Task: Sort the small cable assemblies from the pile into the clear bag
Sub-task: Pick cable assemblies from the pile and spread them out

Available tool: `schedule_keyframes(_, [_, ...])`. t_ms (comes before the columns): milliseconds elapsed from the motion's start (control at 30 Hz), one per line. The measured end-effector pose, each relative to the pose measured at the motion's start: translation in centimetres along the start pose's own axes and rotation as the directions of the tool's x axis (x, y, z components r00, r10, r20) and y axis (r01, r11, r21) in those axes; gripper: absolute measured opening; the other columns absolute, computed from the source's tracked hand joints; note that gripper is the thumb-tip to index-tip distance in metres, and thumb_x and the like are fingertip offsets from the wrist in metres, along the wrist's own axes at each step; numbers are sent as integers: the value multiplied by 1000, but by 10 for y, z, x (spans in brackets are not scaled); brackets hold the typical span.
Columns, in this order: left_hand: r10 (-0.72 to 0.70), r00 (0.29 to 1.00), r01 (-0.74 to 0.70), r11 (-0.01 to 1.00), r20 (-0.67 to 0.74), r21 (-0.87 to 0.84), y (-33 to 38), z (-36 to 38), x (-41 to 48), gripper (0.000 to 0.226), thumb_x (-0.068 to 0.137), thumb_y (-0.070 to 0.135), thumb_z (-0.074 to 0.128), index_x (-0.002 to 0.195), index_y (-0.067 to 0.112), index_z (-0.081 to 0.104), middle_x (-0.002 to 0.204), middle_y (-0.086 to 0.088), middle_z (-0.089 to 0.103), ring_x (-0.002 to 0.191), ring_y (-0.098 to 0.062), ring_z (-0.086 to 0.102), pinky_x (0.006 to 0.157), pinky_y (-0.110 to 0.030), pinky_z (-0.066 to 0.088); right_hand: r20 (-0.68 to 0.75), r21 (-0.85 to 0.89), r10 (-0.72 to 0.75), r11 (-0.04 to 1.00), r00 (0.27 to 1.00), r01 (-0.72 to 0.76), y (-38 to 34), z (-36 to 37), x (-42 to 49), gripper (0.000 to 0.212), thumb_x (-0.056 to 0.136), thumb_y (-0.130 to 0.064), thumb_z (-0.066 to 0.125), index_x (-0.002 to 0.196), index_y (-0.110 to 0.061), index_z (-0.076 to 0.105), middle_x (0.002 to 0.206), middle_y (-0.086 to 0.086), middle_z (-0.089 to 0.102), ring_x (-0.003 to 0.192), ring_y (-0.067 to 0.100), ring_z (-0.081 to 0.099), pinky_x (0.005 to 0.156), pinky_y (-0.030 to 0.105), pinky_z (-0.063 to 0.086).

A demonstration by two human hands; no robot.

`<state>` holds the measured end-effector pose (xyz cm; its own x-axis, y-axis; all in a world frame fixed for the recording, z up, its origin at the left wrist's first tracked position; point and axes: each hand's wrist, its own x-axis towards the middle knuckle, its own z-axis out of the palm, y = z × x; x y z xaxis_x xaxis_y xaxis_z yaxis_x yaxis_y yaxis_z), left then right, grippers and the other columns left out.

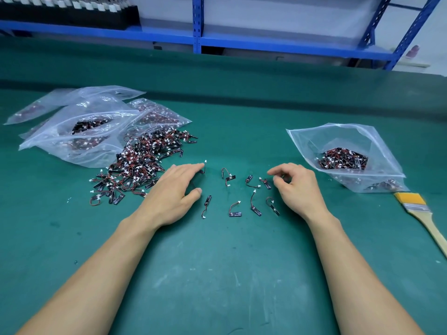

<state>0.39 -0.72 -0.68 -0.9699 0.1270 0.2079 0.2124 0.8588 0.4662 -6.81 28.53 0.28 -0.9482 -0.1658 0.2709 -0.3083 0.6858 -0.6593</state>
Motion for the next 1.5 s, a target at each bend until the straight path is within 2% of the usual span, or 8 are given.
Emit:
schedule_keyframes(167, [7,999,-5,999,40,-49,0,-1,-1,65,94,22,58,153,29,30,151,12,44,141,-6,32,121,-23,6,17,5,4,1000,1000,-4,0,1,0,25,87,-9,63,90,-32,73,81,-21,63,87,14,57,83,29,45])
schedule_keyframes(300, [0,1000,3,990,18,-139,1,-2,-2,68,88,16,57,151,31,33,145,17,47,137,-4,36,117,-25,22,15,21,9,1000,1000,-9,0,1,1,25,88,-9,63,89,-33,72,82,-19,64,86,14,57,82,28,44])
schedule_keyframes(467, [-35,997,26,989,-62,-145,-3,-6,-3,72,71,11,41,141,24,44,120,14,53,110,-14,45,104,-41,38,7,42,24,999,1000,-24,0,0,1,26,87,-10,64,87,-34,71,84,-19,66,85,12,57,79,25,42])
schedule_keyframes(633, [-34,998,29,994,-50,-102,-5,-2,-3,71,78,5,59,143,28,41,121,16,51,108,-15,45,104,-46,39,9,43,34,998,999,-35,1,0,1,25,87,-11,64,87,-35,71,86,-17,67,82,3,57,76,18,40])
schedule_keyframes(867, [-42,993,26,990,-113,-141,-6,2,-2,59,86,9,62,140,26,44,120,15,53,108,-11,46,99,-31,38,-17,115,92,989,996,-89,2,0,2,26,86,-10,65,84,-36,71,82,-7,70,71,0,54,65,5,38])
schedule_keyframes(1067, [-120,976,102,989,-181,-106,-9,1,-1,60,80,2,62,134,23,50,107,12,54,92,-11,45,86,-26,35,-27,172,138,976,990,-131,3,0,3,28,86,-9,65,80,-35,72,79,6,70,62,2,49,62,7,41])
schedule_keyframes(1300, [-130,972,109,987,-195,-114,-10,1,0,51,85,14,70,130,29,53,96,18,57,77,-3,48,77,-28,37,-19,169,149,975,989,-143,4,1,4,30,86,-10,65,77,-37,70,79,4,70,62,3,50,63,7,42])
schedule_keyframes(1500, [-107,969,75,986,-223,-148,-6,2,-1,37,91,18,64,126,30,57,91,19,61,71,-3,49,72,-27,37,-18,170,148,975,989,-143,5,1,4,29,87,-10,66,77,-37,70,79,4,70,62,3,50,62,7,41])
